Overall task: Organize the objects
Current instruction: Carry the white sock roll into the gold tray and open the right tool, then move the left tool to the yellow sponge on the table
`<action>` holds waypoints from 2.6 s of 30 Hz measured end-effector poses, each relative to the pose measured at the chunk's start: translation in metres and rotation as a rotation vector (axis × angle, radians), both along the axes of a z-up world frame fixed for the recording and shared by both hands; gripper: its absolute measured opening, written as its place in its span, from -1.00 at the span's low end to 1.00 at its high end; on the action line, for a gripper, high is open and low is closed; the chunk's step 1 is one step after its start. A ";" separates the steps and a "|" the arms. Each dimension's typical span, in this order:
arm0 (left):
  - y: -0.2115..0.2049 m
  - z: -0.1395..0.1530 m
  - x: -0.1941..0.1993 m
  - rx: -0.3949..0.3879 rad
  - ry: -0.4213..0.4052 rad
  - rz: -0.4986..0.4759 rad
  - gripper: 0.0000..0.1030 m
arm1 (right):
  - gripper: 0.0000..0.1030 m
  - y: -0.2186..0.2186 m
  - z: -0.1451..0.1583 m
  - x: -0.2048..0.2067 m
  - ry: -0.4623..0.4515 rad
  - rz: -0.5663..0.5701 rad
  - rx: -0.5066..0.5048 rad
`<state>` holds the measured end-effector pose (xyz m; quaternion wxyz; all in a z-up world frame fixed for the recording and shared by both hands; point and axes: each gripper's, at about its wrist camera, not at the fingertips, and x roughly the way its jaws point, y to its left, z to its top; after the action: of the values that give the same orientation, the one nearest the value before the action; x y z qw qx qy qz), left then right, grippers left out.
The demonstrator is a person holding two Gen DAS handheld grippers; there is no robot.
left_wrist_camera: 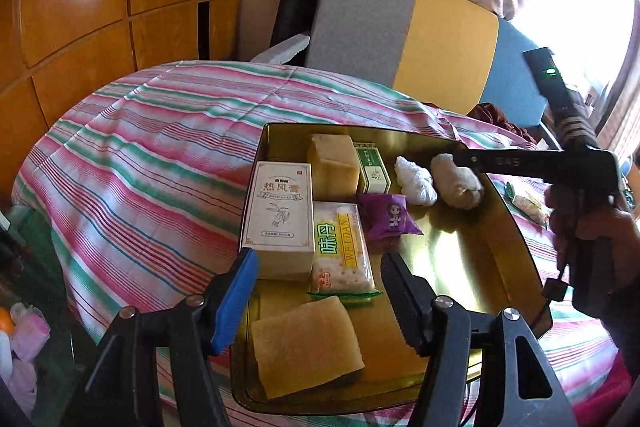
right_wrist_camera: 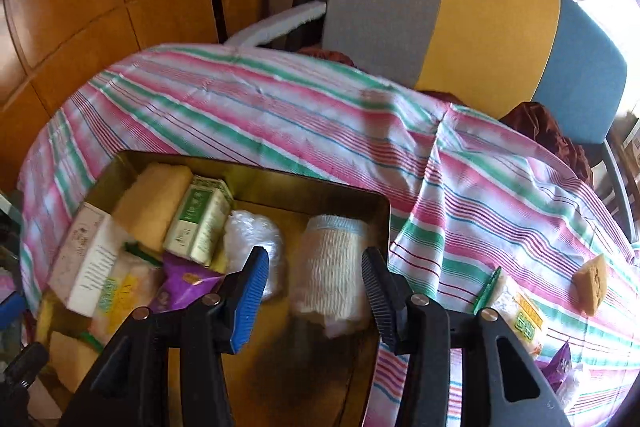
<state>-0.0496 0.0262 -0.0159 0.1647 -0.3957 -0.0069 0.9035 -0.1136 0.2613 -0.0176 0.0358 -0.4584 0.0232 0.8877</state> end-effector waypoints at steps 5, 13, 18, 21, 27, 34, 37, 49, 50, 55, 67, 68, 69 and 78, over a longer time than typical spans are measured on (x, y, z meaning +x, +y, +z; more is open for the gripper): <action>0.004 0.004 0.004 -0.015 0.016 -0.009 0.29 | -0.05 0.001 0.015 0.032 0.046 0.003 -0.031; 0.017 0.009 0.014 -0.037 0.032 -0.044 0.32 | -0.05 0.024 0.018 0.081 0.061 -0.045 -0.062; 0.030 0.012 0.020 -0.055 0.040 -0.076 0.35 | -0.05 0.049 0.017 0.109 0.071 -0.096 -0.067; 0.038 0.014 0.024 -0.066 0.043 -0.097 0.35 | -0.05 0.065 0.017 0.124 0.070 -0.130 -0.064; 0.056 0.016 0.030 -0.091 0.053 -0.138 0.38 | -0.05 0.103 0.012 0.151 0.056 -0.208 -0.038; 0.077 0.023 0.038 -0.115 0.085 -0.188 0.53 | -0.05 0.167 0.003 0.187 0.051 -0.376 0.034; 0.092 0.028 0.039 -0.131 0.102 -0.224 0.54 | -0.05 0.205 -0.010 0.209 0.059 -0.516 -0.005; 0.167 0.042 0.041 -0.178 0.150 -0.364 0.55 | -0.04 0.253 -0.018 0.238 0.040 -0.736 -0.168; 0.171 0.042 0.042 -0.180 0.151 -0.373 0.55 | -0.04 0.253 -0.019 0.238 0.036 -0.739 -0.171; 0.202 0.041 0.041 -0.194 0.143 -0.426 0.55 | -0.04 0.258 -0.024 0.240 0.001 -0.768 -0.191; 0.287 0.052 0.030 -0.172 0.121 -0.553 0.55 | -0.04 0.270 -0.028 0.252 -0.003 -0.819 -0.287; 0.297 0.052 0.028 -0.171 0.117 -0.567 0.55 | -0.04 0.271 -0.027 0.253 -0.003 -0.818 -0.291; 0.308 0.053 0.025 -0.169 0.105 -0.577 0.55 | -0.04 0.270 -0.027 0.253 -0.005 -0.817 -0.295; 0.408 0.040 -0.010 -0.119 -0.069 -0.647 0.68 | -0.04 0.273 -0.027 0.257 0.009 -0.810 -0.384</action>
<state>-0.0595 0.4337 0.0245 0.4194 -0.4168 0.1663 0.7891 0.1429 0.5346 -0.0451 0.2950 -0.4069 0.3652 0.7836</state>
